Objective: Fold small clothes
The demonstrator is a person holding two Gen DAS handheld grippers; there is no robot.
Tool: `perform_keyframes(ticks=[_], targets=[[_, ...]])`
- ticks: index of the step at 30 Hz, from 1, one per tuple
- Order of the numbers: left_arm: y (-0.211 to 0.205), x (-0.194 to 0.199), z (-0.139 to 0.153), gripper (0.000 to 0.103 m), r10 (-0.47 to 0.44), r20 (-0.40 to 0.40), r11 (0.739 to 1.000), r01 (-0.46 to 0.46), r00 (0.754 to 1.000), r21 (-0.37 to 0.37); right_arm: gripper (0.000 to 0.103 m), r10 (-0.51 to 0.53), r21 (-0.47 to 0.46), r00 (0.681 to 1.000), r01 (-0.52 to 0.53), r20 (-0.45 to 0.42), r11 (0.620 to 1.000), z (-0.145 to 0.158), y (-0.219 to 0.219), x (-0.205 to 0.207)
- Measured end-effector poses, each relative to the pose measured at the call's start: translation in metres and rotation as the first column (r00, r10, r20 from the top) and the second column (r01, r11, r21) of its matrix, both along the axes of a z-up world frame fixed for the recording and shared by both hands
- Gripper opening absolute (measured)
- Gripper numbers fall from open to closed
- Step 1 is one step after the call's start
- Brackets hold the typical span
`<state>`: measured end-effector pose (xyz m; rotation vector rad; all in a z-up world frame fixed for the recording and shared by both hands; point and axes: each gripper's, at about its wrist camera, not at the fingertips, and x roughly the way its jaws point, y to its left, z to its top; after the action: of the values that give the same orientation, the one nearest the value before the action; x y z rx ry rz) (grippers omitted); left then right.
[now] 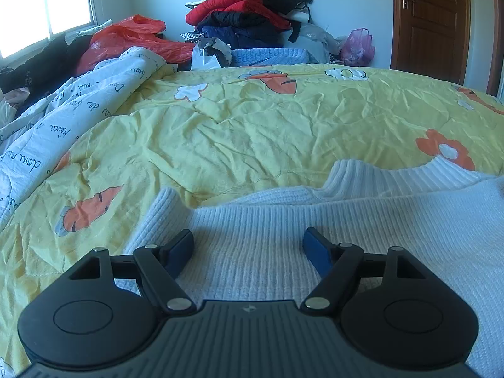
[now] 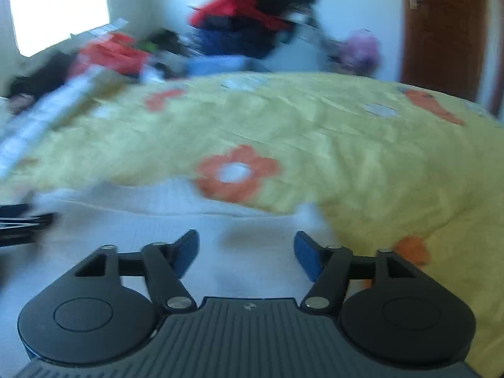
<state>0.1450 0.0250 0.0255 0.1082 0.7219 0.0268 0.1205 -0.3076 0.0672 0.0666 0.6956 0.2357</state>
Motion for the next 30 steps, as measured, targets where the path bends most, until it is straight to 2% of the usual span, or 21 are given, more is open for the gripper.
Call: perform_keyframes(ticks=[1, 3, 6, 9, 10, 13, 15, 17, 19, 20, 22, 24, 28, 30], targets=[[0.000, 0.000, 0.000, 0.077, 0.000, 0.000, 1.000, 0.000, 1.000, 0.001, 0.090, 0.020, -0.006, 1.000, -0.020, 0.004, 1.000, -0.005, 0.003, -0.002], [0.000, 0.000, 0.000, 0.077, 0.000, 0.001, 1.000, 0.000, 1.000, 0.002, 0.088, 0.007, -0.057, 1.000, -0.008, -0.010, 0.998, -0.026, 0.004, 0.001], [-0.003, -0.001, 0.002, 0.079, 0.012, 0.000, 1.000, -0.012, 1.000, 0.020, 0.090, 0.009, -0.053, 1.000, -0.009, -0.010, 0.999, -0.024, 0.004, 0.006], [-0.004, -0.019, 0.018, 0.078, 0.082, 0.046, 0.995, -0.084, 0.996, 0.044, 0.090, 0.013, -0.041, 1.000, -0.013, -0.007, 0.999, -0.023, 0.004, 0.005], [-0.003, -0.032, 0.026, 0.078, 0.097, 0.070, 0.995, -0.098, 0.993, 0.009, 0.090, 0.011, -0.031, 1.000, -0.011, -0.004, 0.999, -0.023, 0.003, 0.003], [0.005, -0.073, 0.044, 0.078, 0.070, 0.114, 0.988, -0.053, 0.991, -0.143, 0.090, 0.004, -0.006, 1.000, -0.004, 0.008, 1.000, -0.023, 0.001, 0.000], [0.006, -0.096, 0.046, 0.080, 0.062, 0.116, 0.983, -0.040, 0.991, -0.179, 0.090, 0.003, -0.002, 1.000, -0.003, 0.012, 1.000, -0.024, 0.000, -0.002], [0.008, -0.108, 0.036, 0.080, 0.049, 0.074, 0.981, -0.034, 0.996, -0.192, 0.091, 0.002, 0.005, 1.000, -0.002, 0.012, 1.000, -0.024, -0.001, -0.001], [0.011, -0.107, 0.015, 0.082, 0.066, 0.001, 0.981, -0.065, 0.998, -0.185, 0.091, 0.002, 0.014, 1.000, -0.002, 0.012, 1.000, -0.024, -0.002, -0.001], [0.008, -0.111, 0.005, 0.084, 0.042, 0.046, 0.988, -0.035, 0.998, -0.147, 0.091, 0.002, 0.021, 1.000, -0.002, 0.012, 1.000, -0.024, -0.003, -0.001], [-0.009, -0.117, -0.010, 0.087, 0.003, 0.121, 1.000, -0.001, 0.993, -0.023, 0.091, -0.001, 0.026, 1.000, 0.000, 0.014, 1.000, -0.024, -0.003, -0.002], [-0.009, -0.111, -0.007, 0.089, 0.041, 0.100, 0.998, -0.036, 0.994, -0.050, 0.091, -0.002, 0.007, 1.000, 0.002, 0.017, 1.000, -0.024, 0.000, -0.002], [-0.007, -0.115, 0.005, 0.089, 0.036, 0.088, 0.998, -0.031, 0.995, -0.057, 0.092, -0.002, -0.058, 1.000, 0.002, -0.002, 0.998, -0.020, 0.009, 0.000], [0.006, -0.135, 0.019, 0.089, 0.040, 0.110, 0.993, -0.027, 0.993, -0.115, 0.093, -0.044, -0.068, 0.999, 0.046, 0.026, 0.997, -0.009, 0.014, -0.008]])
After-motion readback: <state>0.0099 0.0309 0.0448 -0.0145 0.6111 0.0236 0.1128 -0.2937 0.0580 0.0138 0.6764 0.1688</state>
